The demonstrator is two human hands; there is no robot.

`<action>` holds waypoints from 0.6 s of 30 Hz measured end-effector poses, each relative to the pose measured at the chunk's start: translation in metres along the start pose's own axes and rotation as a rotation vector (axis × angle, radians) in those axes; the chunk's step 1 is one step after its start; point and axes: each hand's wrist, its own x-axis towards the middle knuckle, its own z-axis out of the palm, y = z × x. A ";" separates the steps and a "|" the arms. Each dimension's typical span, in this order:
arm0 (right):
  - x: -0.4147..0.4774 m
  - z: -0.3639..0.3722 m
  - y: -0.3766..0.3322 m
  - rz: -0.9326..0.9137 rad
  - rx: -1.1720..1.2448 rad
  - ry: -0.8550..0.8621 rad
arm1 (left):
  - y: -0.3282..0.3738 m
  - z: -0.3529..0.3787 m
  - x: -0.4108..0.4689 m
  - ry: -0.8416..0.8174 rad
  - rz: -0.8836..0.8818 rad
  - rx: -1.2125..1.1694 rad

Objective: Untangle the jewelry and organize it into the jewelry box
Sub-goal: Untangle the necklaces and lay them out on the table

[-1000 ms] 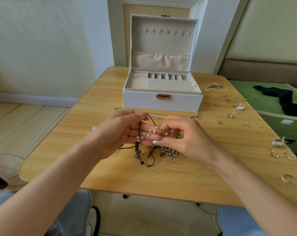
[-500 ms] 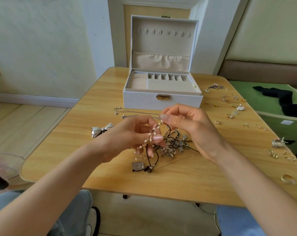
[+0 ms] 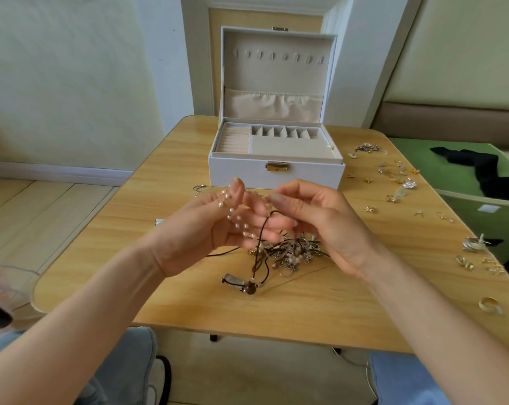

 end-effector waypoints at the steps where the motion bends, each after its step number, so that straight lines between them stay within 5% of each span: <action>1: 0.001 0.000 0.002 -0.031 -0.060 0.035 | 0.001 0.000 0.000 0.030 0.003 0.000; 5: -0.003 0.001 0.005 -0.128 -0.163 0.150 | 0.005 0.001 0.001 0.166 0.032 0.155; 11: -0.015 0.022 0.017 -0.057 -0.446 0.066 | 0.004 0.003 0.000 0.303 0.159 0.536; 18: -0.013 -0.003 0.000 0.006 0.118 -0.020 | 0.006 -0.003 0.003 0.429 0.162 0.251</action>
